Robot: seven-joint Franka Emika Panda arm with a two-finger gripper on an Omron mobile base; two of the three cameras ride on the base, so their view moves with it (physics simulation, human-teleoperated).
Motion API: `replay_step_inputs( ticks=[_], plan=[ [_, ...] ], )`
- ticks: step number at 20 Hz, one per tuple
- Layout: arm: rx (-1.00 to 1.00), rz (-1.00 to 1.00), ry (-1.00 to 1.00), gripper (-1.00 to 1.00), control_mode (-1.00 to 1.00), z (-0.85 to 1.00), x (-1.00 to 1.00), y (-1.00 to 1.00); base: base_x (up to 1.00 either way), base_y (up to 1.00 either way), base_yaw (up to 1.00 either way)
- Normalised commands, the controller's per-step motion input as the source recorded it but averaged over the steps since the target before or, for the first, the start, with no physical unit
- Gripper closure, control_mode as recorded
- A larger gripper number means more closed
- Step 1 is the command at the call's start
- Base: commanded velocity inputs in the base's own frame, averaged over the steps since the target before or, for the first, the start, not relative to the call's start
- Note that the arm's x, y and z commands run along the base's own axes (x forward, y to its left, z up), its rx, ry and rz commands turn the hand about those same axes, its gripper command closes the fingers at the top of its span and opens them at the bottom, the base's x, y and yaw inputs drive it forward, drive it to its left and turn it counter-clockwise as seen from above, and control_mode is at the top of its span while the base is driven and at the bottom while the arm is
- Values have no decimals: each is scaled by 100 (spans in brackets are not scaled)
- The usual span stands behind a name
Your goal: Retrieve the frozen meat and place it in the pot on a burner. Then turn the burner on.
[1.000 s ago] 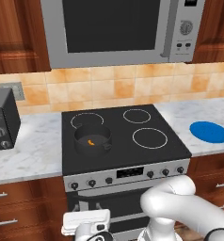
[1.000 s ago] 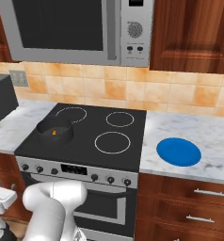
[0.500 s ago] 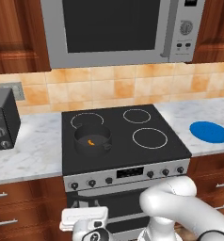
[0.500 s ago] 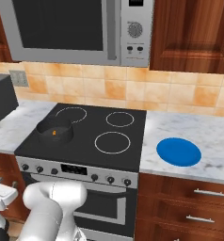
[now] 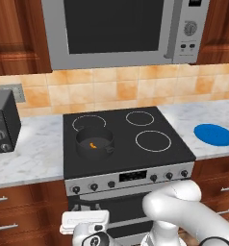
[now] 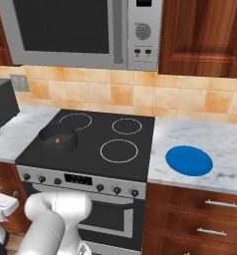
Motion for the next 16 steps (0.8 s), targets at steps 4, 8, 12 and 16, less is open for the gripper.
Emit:
replay_step_inputs(
  ticks=[4,8,12,16],
  plan=[
    [1,3,0,-100,-100,-16,2,3,0,0,0],
    [5,9,4,-100,-100,-40,14,0,0,0,0],
    [4,8,8,-100,-100,-36,14,1,0,0,0],
    [0,3,7,-100,-100,-20,11,0,0,0,0]
  ],
)
